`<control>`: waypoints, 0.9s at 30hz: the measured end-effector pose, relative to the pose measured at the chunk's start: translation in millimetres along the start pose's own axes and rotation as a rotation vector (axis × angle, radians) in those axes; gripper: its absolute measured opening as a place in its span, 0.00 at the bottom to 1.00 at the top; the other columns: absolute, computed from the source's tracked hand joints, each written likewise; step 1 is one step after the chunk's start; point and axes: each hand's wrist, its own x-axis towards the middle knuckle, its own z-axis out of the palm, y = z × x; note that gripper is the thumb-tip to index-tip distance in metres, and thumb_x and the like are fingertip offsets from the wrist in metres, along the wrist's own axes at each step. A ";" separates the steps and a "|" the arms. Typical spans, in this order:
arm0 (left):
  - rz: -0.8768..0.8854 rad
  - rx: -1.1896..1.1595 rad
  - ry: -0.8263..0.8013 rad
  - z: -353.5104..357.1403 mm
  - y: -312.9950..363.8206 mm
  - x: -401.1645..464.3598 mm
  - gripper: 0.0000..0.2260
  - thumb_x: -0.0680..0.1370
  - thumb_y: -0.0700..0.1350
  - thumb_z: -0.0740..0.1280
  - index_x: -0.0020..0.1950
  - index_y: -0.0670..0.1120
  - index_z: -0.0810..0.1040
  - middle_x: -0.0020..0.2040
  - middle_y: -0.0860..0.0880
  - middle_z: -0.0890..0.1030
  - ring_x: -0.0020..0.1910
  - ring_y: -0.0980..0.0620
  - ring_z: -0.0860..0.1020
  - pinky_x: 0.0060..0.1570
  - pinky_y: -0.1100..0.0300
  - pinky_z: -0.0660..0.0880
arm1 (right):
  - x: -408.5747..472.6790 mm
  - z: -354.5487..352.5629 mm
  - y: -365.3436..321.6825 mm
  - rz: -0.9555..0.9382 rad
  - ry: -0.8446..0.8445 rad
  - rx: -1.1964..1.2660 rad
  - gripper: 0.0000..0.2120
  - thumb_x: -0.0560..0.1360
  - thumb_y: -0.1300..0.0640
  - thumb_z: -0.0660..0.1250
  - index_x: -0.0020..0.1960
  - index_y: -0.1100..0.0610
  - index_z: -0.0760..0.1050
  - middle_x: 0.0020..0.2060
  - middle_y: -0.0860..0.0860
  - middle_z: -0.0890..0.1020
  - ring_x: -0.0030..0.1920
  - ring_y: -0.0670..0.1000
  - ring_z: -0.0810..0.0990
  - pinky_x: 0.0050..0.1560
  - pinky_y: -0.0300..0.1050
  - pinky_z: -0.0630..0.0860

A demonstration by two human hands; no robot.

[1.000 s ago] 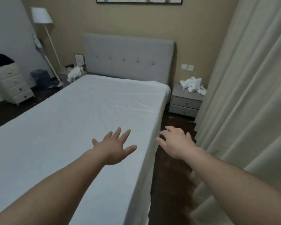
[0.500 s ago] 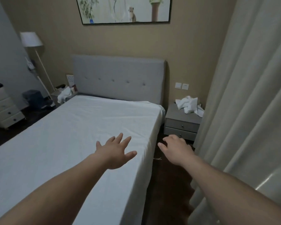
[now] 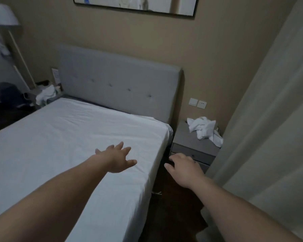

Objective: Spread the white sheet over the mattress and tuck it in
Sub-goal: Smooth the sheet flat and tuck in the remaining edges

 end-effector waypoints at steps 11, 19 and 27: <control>0.029 0.021 -0.032 -62.3 76.8 243.1 0.36 0.80 0.71 0.54 0.83 0.58 0.49 0.84 0.52 0.43 0.83 0.45 0.47 0.73 0.27 0.51 | 274.6 -45.5 111.0 0.004 -0.053 0.104 0.25 0.81 0.35 0.54 0.69 0.49 0.72 0.66 0.52 0.75 0.65 0.59 0.74 0.64 0.60 0.73; -0.057 -0.071 -0.116 -104.6 120.1 402.1 0.36 0.80 0.70 0.56 0.83 0.57 0.49 0.84 0.53 0.45 0.83 0.45 0.49 0.74 0.28 0.54 | 475.8 -84.5 187.5 -0.013 -0.174 0.101 0.18 0.81 0.41 0.55 0.59 0.51 0.76 0.56 0.53 0.81 0.54 0.57 0.79 0.54 0.53 0.77; -0.064 -0.212 -0.131 -108.3 121.6 586.0 0.37 0.79 0.70 0.56 0.83 0.55 0.54 0.84 0.50 0.50 0.81 0.43 0.55 0.74 0.34 0.61 | 630.3 -77.7 212.6 0.003 -0.246 0.049 0.17 0.83 0.45 0.57 0.44 0.53 0.76 0.42 0.51 0.81 0.45 0.55 0.79 0.45 0.48 0.75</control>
